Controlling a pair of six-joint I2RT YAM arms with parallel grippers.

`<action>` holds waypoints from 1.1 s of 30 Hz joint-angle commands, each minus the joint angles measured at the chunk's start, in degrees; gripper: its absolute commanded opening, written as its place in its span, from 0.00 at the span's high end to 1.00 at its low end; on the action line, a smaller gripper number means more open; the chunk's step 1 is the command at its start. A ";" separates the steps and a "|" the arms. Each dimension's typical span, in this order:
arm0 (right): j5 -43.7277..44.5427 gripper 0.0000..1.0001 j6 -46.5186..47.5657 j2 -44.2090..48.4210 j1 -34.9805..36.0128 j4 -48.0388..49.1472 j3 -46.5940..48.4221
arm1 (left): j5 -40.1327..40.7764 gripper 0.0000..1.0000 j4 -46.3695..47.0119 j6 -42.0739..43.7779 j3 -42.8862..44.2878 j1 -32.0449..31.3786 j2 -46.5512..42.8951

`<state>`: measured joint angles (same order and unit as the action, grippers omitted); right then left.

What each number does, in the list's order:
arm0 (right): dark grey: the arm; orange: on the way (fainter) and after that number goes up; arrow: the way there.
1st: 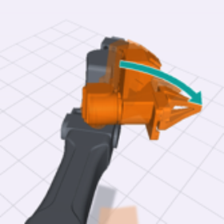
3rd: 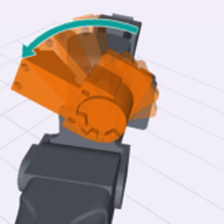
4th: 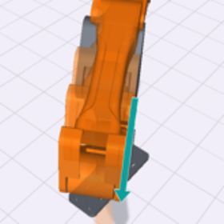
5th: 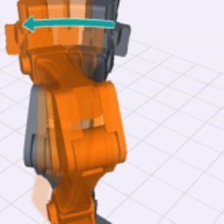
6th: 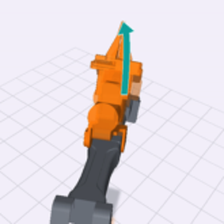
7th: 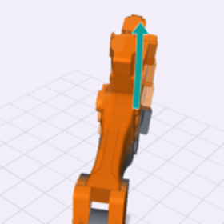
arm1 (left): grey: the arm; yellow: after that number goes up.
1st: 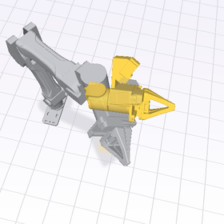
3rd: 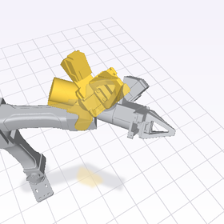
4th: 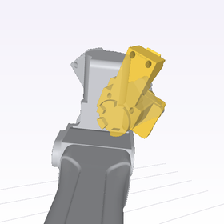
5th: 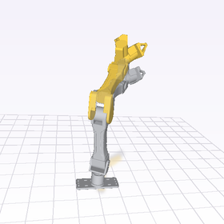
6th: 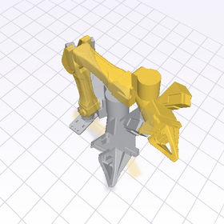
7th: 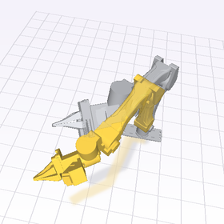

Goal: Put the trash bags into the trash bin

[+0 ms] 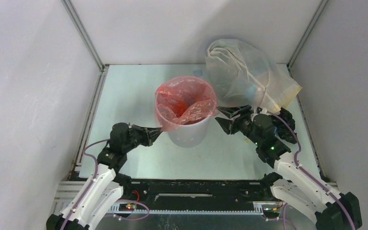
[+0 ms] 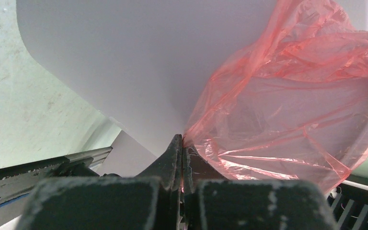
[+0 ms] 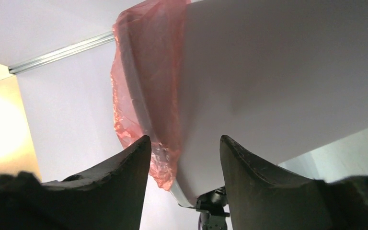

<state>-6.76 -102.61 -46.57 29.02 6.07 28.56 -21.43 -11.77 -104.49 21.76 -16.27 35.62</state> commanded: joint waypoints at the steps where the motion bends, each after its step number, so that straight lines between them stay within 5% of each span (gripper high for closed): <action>1: 2.17 0.44 -0.77 -1.66 0.48 8.33 0.19 | -1.12 1.00 0.32 1.22 1.36 -0.25 -0.19; 7: 1.41 0.98 -1.18 -2.48 0.55 7.63 0.18 | -1.08 1.00 0.41 1.11 1.57 -0.27 0.32; 8: 1.20 1.00 -1.17 -2.08 0.52 6.65 0.18 | -1.13 1.00 0.50 1.10 1.61 -0.23 0.46; 16: -4.84 1.00 2.11 0.75 -1.98 -5.52 0.17 | -1.00 1.00 0.87 0.68 0.20 0.72 -1.33; 33: -10.24 1.00 14.72 -14.91 -4.80 1.37 2.20 | -3.73 1.00 -0.29 12.79 4.70 4.44 5.88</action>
<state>-16.25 -92.64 -60.80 24.88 5.61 28.53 -23.29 -11.70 -96.90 24.05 -13.89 40.97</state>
